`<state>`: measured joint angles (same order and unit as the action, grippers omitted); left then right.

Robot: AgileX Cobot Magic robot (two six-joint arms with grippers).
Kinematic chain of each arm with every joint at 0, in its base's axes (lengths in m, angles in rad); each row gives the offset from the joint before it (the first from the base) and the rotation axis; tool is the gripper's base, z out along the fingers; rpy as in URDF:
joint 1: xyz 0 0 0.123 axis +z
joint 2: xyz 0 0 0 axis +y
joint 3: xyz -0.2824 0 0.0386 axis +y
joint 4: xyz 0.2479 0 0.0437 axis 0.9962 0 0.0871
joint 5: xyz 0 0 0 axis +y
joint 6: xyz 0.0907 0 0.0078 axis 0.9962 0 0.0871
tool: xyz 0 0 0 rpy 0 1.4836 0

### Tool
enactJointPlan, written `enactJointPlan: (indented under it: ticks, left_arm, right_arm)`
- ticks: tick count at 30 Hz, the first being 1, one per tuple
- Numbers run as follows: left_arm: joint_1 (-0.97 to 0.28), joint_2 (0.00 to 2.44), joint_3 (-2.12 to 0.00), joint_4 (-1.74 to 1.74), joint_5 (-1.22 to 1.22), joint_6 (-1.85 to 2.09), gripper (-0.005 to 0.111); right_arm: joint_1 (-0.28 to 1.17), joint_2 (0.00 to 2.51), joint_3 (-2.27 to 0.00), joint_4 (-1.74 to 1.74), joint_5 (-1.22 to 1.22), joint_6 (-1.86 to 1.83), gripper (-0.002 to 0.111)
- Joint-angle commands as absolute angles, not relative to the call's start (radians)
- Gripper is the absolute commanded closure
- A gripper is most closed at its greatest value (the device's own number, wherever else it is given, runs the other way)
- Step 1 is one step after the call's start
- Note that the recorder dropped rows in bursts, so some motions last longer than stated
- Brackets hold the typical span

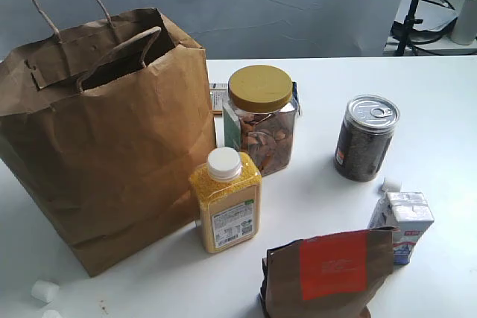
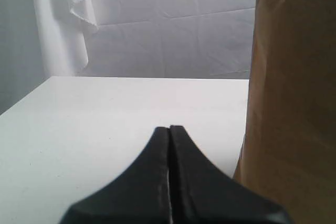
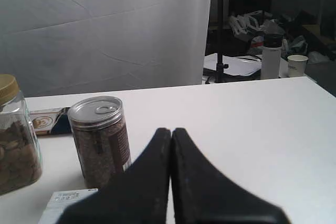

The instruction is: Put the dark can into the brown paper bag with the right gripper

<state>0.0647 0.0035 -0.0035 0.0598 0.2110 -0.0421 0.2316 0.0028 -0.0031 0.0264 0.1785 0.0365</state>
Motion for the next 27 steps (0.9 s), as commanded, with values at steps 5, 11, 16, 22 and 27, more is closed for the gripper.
enactJointPlan:
  ticks: [5, 11, 16, 22, 27]
  left_arm:
    - [0.059, 0.0, 0.0, 0.062, 0.208, -0.046, 0.107]
    - [0.059, 0.0, 0.0, 0.062, 0.208, -0.046, 0.107]
    - [0.059, 0.0, 0.0, 0.062, 0.208, -0.046, 0.107]
    - [0.059, 0.0, 0.0, 0.062, 0.208, -0.046, 0.107]
    - [0.059, 0.0, 0.0, 0.062, 0.208, -0.046, 0.107]
  right_arm:
    - [0.232, 0.0, 0.0, 0.014, 0.16, 0.032, 0.108]
    - [0.232, 0.0, 0.0, 0.1, 0.133, 0.037, 0.108]
    - [0.232, 0.0, 0.0, 0.273, 0.045, 0.037, 0.108]
    - [0.232, 0.0, -0.073, 0.33, 0.034, 0.037, 0.108]
    - [0.232, 0.072, -0.204, 0.332, 0.162, -0.01, 0.108]
